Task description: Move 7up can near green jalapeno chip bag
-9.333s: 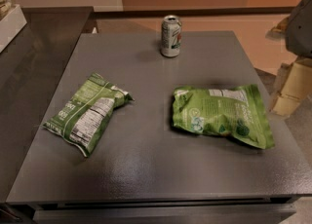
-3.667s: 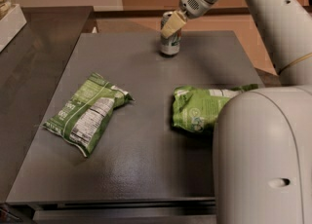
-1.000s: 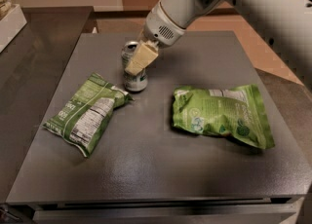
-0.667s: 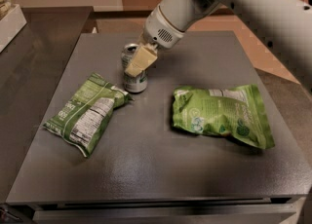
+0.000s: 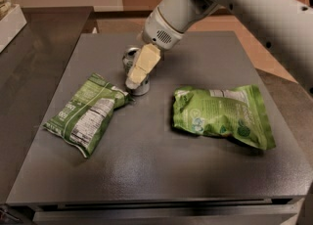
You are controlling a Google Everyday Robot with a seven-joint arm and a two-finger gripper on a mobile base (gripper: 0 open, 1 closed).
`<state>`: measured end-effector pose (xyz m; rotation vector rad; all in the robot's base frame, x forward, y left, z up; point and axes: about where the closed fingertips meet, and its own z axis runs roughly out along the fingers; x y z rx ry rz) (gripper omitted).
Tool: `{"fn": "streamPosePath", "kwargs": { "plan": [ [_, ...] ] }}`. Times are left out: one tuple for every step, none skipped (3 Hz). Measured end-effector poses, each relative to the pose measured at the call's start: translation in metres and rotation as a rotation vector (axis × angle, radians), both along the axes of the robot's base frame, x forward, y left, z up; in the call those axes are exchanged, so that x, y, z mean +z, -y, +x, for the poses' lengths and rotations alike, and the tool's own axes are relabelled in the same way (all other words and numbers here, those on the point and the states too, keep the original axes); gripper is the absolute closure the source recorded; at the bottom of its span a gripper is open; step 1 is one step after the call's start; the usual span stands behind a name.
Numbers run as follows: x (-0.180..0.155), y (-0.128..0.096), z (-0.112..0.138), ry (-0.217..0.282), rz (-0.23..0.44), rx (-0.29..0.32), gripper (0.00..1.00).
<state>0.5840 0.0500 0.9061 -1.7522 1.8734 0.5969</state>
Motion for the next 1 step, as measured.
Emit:
{"fn": "streamPosePath", "kwargs": {
  "plan": [
    [0.0000,-0.0001,0.0000,0.000,0.000,0.000,0.00]
  ]
}}
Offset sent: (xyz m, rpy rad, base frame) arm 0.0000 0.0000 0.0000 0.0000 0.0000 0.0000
